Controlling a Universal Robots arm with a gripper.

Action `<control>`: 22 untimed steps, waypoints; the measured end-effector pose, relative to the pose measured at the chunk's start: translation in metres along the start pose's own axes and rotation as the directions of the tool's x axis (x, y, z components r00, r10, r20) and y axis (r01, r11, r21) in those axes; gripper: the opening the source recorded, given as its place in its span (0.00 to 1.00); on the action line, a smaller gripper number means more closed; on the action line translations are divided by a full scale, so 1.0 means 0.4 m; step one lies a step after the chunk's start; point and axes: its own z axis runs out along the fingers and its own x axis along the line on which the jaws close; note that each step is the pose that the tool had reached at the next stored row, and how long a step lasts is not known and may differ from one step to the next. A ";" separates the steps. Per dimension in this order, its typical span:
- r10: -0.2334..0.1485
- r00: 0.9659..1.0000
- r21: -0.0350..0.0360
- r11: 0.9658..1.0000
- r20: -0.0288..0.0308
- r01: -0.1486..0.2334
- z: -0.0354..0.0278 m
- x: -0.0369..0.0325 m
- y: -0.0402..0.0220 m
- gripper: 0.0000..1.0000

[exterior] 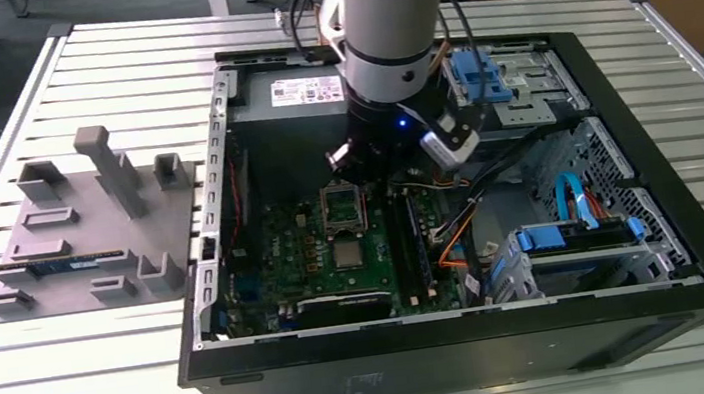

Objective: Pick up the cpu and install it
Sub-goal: 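Close the cpu cover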

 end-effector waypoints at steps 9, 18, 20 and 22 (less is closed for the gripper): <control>0.001 1.000 -0.032 0.999 0.009 -0.001 0.001 0.001 0.003 0.11; 0.001 1.000 -0.032 0.999 0.010 0.000 0.002 0.009 0.005 0.11; 0.001 1.000 -0.032 0.999 0.010 0.000 0.002 0.009 0.005 0.11; 0.000 1.000 -0.032 0.999 0.011 0.000 0.002 0.010 0.005 0.11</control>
